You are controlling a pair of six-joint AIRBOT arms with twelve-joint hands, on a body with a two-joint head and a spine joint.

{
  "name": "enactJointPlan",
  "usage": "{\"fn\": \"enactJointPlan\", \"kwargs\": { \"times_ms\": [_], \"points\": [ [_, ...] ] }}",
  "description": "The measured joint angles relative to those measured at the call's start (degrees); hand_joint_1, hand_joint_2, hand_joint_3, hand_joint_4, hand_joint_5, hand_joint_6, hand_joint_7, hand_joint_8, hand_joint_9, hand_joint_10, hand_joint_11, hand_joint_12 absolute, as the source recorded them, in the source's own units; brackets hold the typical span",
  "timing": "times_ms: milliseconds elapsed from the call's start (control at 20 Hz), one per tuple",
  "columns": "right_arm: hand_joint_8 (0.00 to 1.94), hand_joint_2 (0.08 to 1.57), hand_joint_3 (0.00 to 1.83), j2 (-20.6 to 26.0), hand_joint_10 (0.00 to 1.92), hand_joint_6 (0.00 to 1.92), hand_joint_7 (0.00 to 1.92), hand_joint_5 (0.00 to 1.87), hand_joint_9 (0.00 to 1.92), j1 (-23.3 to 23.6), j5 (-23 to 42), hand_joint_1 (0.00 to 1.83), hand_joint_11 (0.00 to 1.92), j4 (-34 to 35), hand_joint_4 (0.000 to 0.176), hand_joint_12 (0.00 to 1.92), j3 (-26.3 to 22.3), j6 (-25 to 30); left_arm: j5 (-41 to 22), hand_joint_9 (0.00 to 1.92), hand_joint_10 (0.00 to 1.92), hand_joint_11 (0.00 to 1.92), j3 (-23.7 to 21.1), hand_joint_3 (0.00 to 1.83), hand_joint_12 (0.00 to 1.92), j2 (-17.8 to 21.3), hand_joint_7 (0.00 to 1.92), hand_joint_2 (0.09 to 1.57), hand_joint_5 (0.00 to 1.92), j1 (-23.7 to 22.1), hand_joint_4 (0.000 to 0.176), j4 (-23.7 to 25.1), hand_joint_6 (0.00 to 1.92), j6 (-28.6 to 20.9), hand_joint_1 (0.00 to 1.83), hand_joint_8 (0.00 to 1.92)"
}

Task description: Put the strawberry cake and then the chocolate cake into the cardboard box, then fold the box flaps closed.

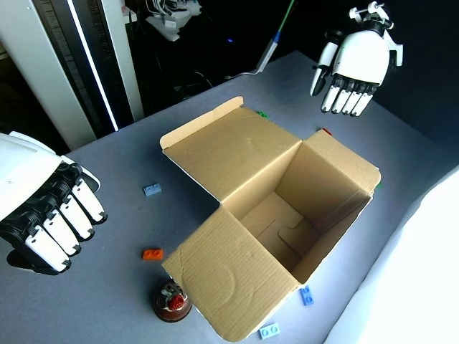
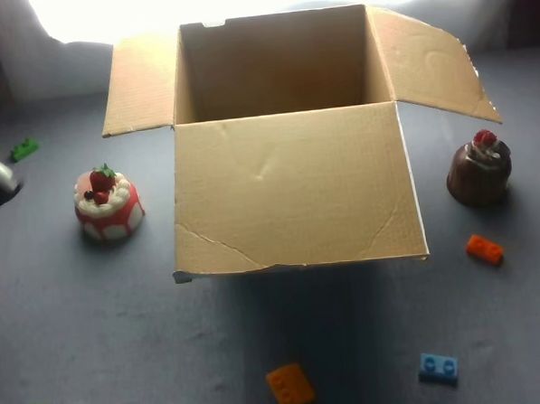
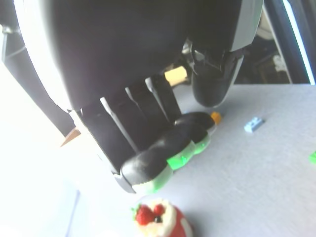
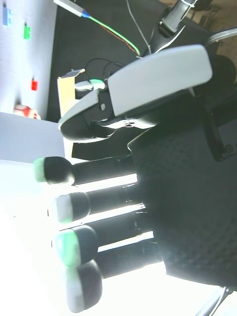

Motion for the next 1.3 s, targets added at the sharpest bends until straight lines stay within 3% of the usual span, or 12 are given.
{"fn": "enactJointPlan", "kwargs": {
  "times_ms": [50,100,150,250,450,600,650,800,850,1000,1150,1300],
  "points": [
    [0.0,1.09,0.02,0.0,0.01,0.0,0.15,0.1,0.16,0.0,-0.1,0.0,0.0,0.0,0.0,0.51,0.0,0.0,0.0,0.09,0.02,0.0,0.0,0.0,0.5,0.0,0.05,1.11,0.02,0.0,0.031,0.2,0.0,0.0,0.1,0.0],
    [0.0,1.1,0.02,0.0,0.01,0.0,0.16,0.1,0.16,0.0,0.3,0.0,0.0,-0.2,0.0,0.49,0.0,0.0,-0.1,0.1,0.02,0.0,-0.3,0.0,0.51,0.0,0.05,1.11,0.02,-0.2,0.035,0.2,0.0,0.0,0.06,0.0],
    [0.01,1.11,0.02,-0.1,0.01,0.0,0.16,0.1,0.17,0.0,0.6,0.0,0.0,-0.1,0.0,0.49,0.0,0.0,-0.3,0.08,0.01,0.0,-0.5,0.0,0.45,0.0,0.03,1.1,0.01,-0.3,0.034,0.0,0.0,0.0,0.04,0.0],
    [0.0,1.11,0.01,0.0,0.0,0.0,0.16,0.09,0.14,0.0,0.3,0.0,0.0,-0.1,0.0,0.34,0.0,0.0,-0.5,0.08,0.0,0.0,-0.6,0.0,0.44,0.0,0.04,1.11,0.02,-0.2,0.013,1.4,0.0,0.0,0.1,0.0],
    [0.0,1.06,0.0,0.0,0.0,0.0,0.15,0.08,0.13,0.0,0.1,0.06,0.0,-0.1,0.0,0.27,0.0,-0.4,-0.4,0.08,0.0,0.0,-0.7,0.0,0.48,0.0,0.04,1.04,0.02,-0.4,0.012,1.9,0.0,0.0,0.25,0.0],
    [0.0,1.02,0.0,0.0,0.0,0.0,0.11,0.04,0.09,0.0,0.0,0.3,0.0,-0.1,0.0,0.28,0.0,-0.4,-0.2,0.05,0.0,0.0,-1.2,0.0,0.38,0.0,0.0,0.93,0.0,-2.1,0.025,4.2,0.0,0.0,0.44,0.0],
    [0.0,0.99,0.0,-0.1,0.0,0.0,0.08,0.01,0.09,0.0,0.0,0.42,0.0,-0.1,0.001,0.28,0.0,-0.4,-0.3,0.03,0.0,0.0,-1.3,0.0,0.31,-0.1,0.0,0.92,0.0,-2.4,0.022,4.3,0.0,0.0,0.54,0.0],
    [0.0,0.96,0.0,-0.1,0.0,0.0,0.06,0.0,0.05,0.0,0.0,0.87,0.0,-0.1,0.015,0.23,0.0,-0.4,-0.4,0.0,0.0,0.0,-2.4,0.0,0.14,-0.1,0.0,0.93,0.0,-3.1,0.05,6.3,0.0,-0.3,1.02,0.0],
    [0.0,0.95,0.0,-0.1,0.0,0.0,0.05,0.0,0.04,0.0,0.0,0.94,0.0,0.0,0.013,0.23,0.0,-0.4,-0.5,0.0,0.0,0.0,-2.5,0.0,0.07,-0.1,0.0,0.93,0.0,-3.2,0.052,6.9,0.0,-0.4,1.12,0.0],
    [0.0,0.93,0.0,-0.1,0.0,0.0,0.04,0.0,0.05,0.0,0.0,1.02,0.0,0.0,0.012,0.23,0.0,-0.4,0.2,0.0,0.0,0.0,-3.5,0.0,0.01,0.0,0.0,0.94,0.0,-3.5,0.044,8.0,0.0,-0.7,1.16,0.0],
    [0.0,0.93,0.0,-0.2,0.0,0.0,0.03,0.0,0.04,0.0,0.1,1.05,0.0,0.1,0.01,0.14,0.0,-0.8,-0.2,0.0,0.0,0.01,-3.2,0.01,0.0,-1.4,0.0,0.96,0.0,-3.7,0.054,7.7,0.0,-4.3,1.17,0.0],
    [0.0,0.94,0.0,-0.5,0.0,0.0,0.04,0.0,0.03,0.0,0.3,1.02,0.0,0.0,0.014,0.18,0.0,-1.1,-0.2,0.0,0.0,0.01,-1.6,0.0,0.01,-3.7,0.0,0.95,0.0,-3.0,0.057,5.7,0.0,-5.1,1.16,0.0]
  ]
}}
